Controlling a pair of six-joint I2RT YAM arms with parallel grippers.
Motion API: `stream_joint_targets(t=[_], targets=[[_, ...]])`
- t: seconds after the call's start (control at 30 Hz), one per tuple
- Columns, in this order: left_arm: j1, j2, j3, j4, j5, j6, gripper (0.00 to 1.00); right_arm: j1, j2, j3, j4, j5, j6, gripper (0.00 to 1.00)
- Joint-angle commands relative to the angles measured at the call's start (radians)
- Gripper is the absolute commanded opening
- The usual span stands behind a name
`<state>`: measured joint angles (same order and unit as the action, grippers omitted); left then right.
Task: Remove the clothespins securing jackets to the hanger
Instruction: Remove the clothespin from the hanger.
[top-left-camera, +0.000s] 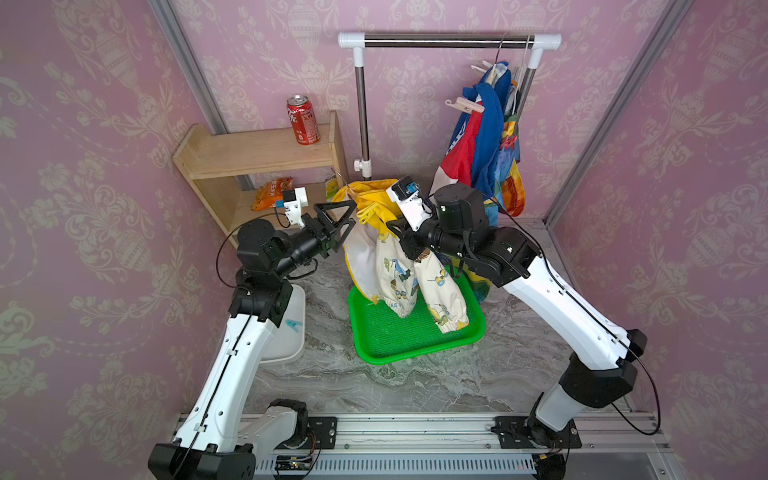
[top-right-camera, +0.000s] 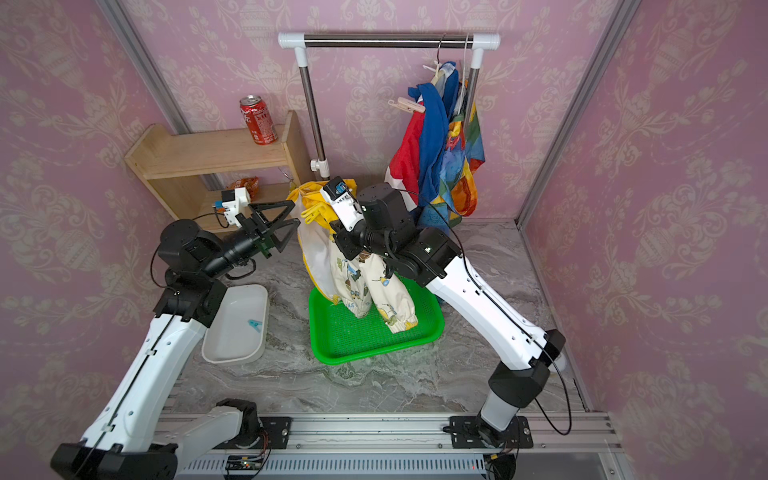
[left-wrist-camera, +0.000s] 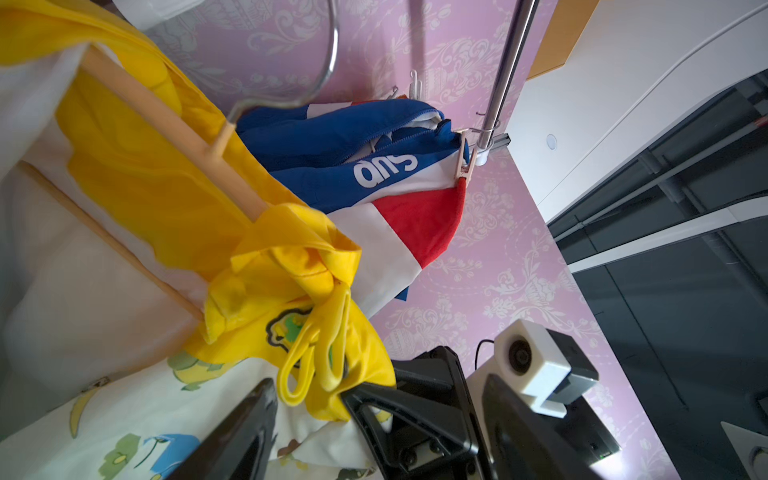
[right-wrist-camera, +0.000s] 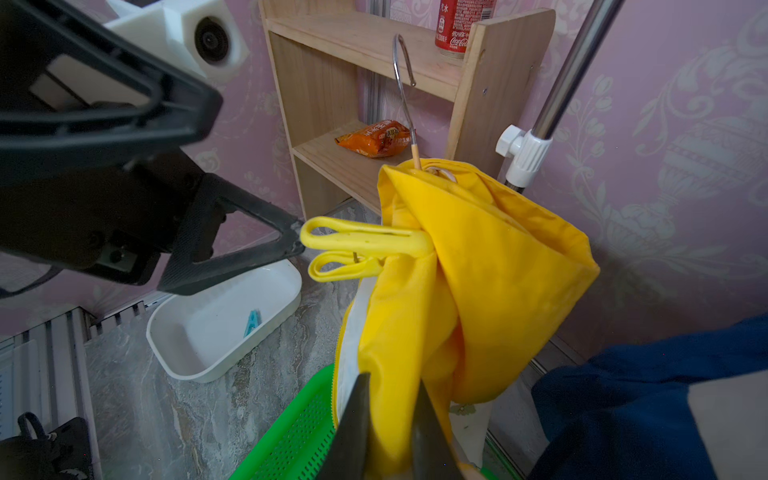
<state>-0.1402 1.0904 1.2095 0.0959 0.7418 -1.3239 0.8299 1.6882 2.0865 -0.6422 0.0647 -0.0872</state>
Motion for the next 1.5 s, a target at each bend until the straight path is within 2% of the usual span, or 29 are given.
stream_joint_targets(t=[0.0, 0.2, 0.5, 0.7, 0.87, 1.2, 1.47], targets=[[-0.017, 0.004, -0.017, -0.095, -0.056, 0.070, 0.76, -0.002, -0.009, 0.072, 0.117, 0.053, -0.034, 0.00], [-0.021, -0.006, -0.030, -0.149, -0.102, 0.123, 0.77, -0.003, -0.006, 0.088, 0.117, 0.027, -0.023, 0.00], [-0.042, 0.049, -0.064, 0.070, -0.113, 0.021, 0.72, 0.001, -0.008, 0.072, 0.084, 0.024, -0.001, 0.00], [-0.050, 0.032, -0.094, 0.188, -0.133, -0.043, 0.70, 0.002, -0.017, 0.052, 0.076, 0.044, -0.002, 0.00], [-0.052, 0.009, -0.101, 0.154, -0.154, -0.030, 0.68, 0.004, -0.020, 0.055, 0.061, 0.031, 0.008, 0.00], [-0.082, 0.048, -0.098, 0.195, -0.140, -0.058, 0.62, 0.028, -0.018, 0.067, 0.049, 0.028, 0.012, 0.00], [-0.084, 0.042, -0.088, 0.176, -0.134, -0.046, 0.44, 0.040, -0.004, 0.080, 0.042, 0.063, 0.004, 0.00]])
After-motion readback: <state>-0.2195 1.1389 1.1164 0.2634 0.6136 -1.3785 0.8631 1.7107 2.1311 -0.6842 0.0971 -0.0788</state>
